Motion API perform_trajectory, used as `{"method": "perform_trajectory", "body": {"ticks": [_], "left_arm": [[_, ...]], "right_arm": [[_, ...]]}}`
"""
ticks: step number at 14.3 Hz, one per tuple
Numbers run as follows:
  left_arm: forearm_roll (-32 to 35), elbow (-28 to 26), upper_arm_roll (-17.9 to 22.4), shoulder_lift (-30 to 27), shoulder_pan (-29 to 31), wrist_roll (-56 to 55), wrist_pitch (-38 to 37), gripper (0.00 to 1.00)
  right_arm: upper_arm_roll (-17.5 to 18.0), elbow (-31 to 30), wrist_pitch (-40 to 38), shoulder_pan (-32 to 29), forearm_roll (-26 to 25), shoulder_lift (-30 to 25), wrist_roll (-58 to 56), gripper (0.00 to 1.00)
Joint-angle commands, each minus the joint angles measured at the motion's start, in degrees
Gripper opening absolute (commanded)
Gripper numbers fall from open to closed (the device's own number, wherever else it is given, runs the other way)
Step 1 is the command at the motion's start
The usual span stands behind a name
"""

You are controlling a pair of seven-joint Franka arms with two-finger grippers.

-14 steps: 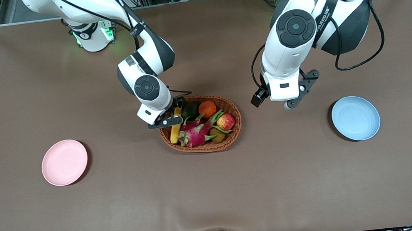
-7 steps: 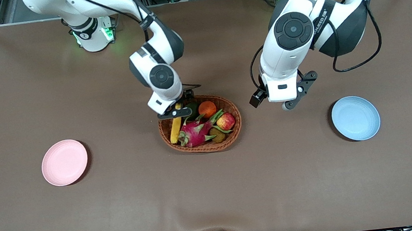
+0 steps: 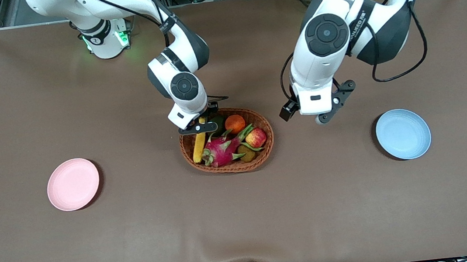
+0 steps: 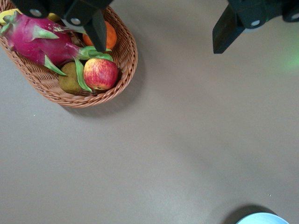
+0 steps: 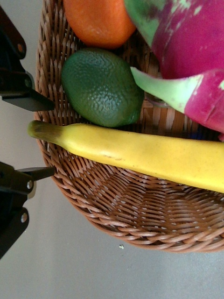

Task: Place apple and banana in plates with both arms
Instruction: 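Lower the right gripper and grasp the yellow banana in the basket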

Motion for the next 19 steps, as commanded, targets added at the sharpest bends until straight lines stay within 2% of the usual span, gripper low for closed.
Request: {"method": "perform_trajectory", "body": {"ticks": [1,5,8,10,16,19], "left_arm": [[1.4,0.6,0.0,1.0,-0.9,-1.6,0.5,1.0],[1.4,0.7,0.1,1.8,-1.0,-1.6,0.6,1.0],[1.7,0.8,0.1,2.6,-1.7,-1.8,1.7,1.0],[1.7,0.8,0.1,3.0,-1.6,-1.8,2.3,1.0],[1.6,0.8,0.3,3.5,-1.7,-1.9,4.1,1.0],[1.6,0.8,0.2,3.8,-1.7,-4.2,5.5,1.0]], "right_arm": [[0.2,0.0,1.0,-0.2,0.3,1.0,0.6,0.55],[0.2,0.2,1.1,-0.1,0.3,1.4,0.6,0.54],[0.2,0.4,1.0,-0.6,0.3,1.3,0.6,0.14],[0.1,0.4,1.0,-0.6,0.3,1.2,0.6,0.0],[-0.1,1.4,-0.3,-3.2,0.3,-0.2,0.0,0.0],[-0.1,4.9,-5.7,-5.5,0.3,-1.3,-0.1,0.0]]}}
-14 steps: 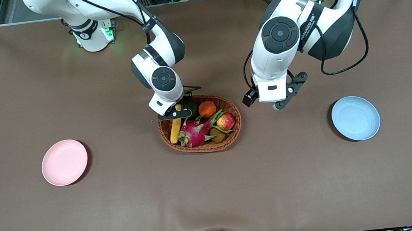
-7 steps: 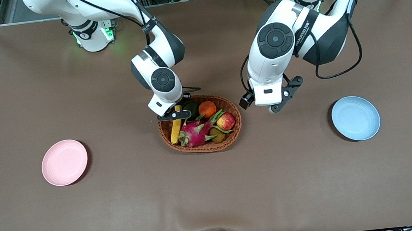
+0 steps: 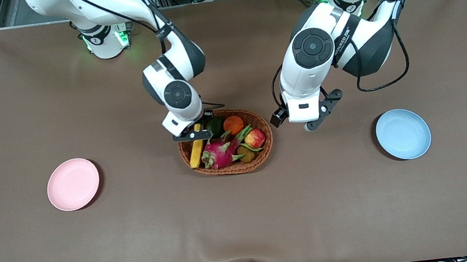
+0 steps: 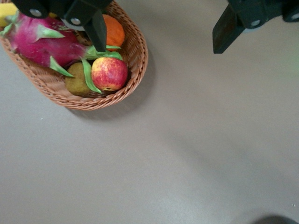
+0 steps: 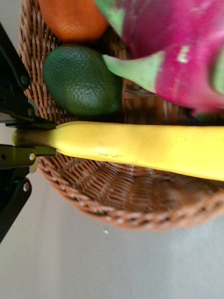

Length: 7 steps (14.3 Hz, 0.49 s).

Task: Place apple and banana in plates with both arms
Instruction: 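Lift the banana with the right gripper and carry it to the pink plate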

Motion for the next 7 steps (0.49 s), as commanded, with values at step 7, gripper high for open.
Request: {"method": "perform_trajectory", "body": {"ticks": [7], "left_arm": [[1.6,0.9,0.1,2.7,-2.2,-6.5,4.4,1.0]], "right_arm": [[0.2,11.1,-11.6,-6.4,0.0,-1.5,-2.0,0.0]]}}
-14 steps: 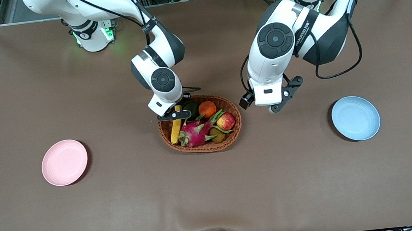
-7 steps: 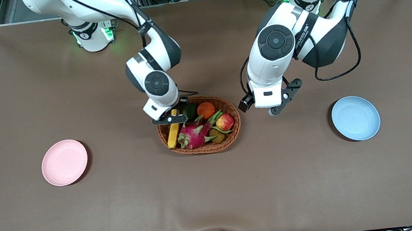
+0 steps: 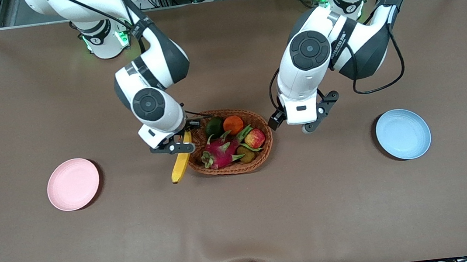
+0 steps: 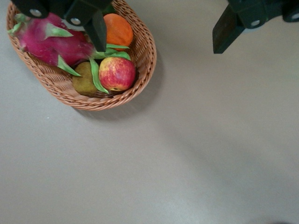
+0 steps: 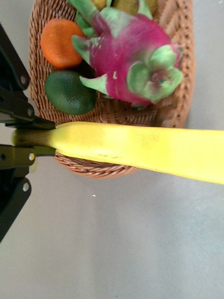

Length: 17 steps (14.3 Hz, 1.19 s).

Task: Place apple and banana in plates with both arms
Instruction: 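Lift the banana with the right gripper and carry it to the pink plate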

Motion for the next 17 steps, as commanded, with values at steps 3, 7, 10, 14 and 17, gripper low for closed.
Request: {"method": "perform_trajectory", "body": {"ticks": [3,7,10,14,17], "left_arm": [[1.6,1.0,0.2,3.1,-2.4,-6.6,5.1,1.0],[2.6,1.1,0.5,5.0,-3.7,-11.6,8.2,1.0],[3.7,1.2,0.5,6.3,-4.9,-15.1,9.5,1.0],[4.4,1.8,0.5,7.6,-6.0,-20.8,9.5,1.0],[3.9,3.2,0.4,8.8,-6.1,-30.2,9.5,1.0]], "right_arm": [[0.5,0.8,-0.6,-4.2,-0.2,-0.2,-6.6,0.0],[0.5,1.6,-0.4,-8.5,-1.2,-0.1,-14.5,0.0],[0.5,1.9,0.7,-9.9,-1.9,0.2,-17.1,0.0],[0.5,1.7,2.8,-12.5,-3.2,0.6,-21.9,0.0],[0.5,0.9,2.6,-15.7,-3.4,0.4,-25.6,0.0]]}}
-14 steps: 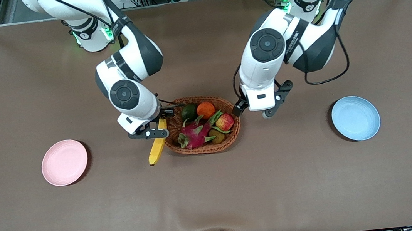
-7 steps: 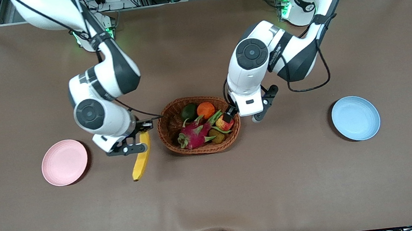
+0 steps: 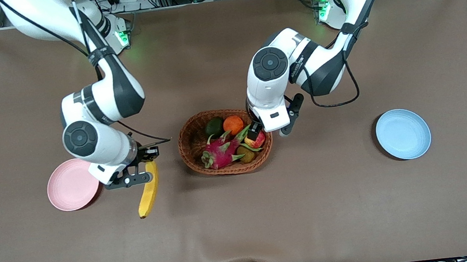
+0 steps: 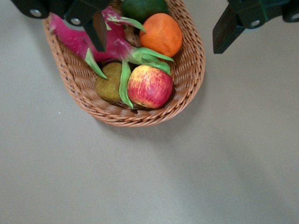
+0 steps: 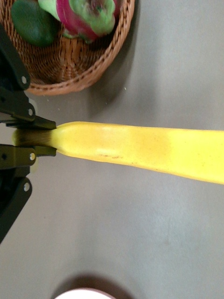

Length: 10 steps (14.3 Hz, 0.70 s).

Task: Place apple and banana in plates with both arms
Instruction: 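Lift the banana with the right gripper and carry it to the pink plate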

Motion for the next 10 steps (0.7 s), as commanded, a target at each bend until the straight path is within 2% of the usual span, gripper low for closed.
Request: {"method": "perform_trajectory", "body": {"ticks": [1,6,10], "left_arm": [[1.1,3.0,0.2,1.8,-0.8,-8.6,0.0,1.0],[0.9,3.7,0.2,5.3,-0.8,-23.0,0.2,1.0],[0.9,4.0,0.3,8.9,-1.5,-35.2,4.4,1.0]], "right_arm": [[0.8,-0.8,-0.8,-4.2,-0.9,-0.8,-4.5,0.0],[0.8,-1.3,-7.2,-12.6,-1.0,-2.3,-10.6,0.0],[0.8,-6.8,-7.4,-18.8,-4.0,-6.5,-17.9,0.0]]}}
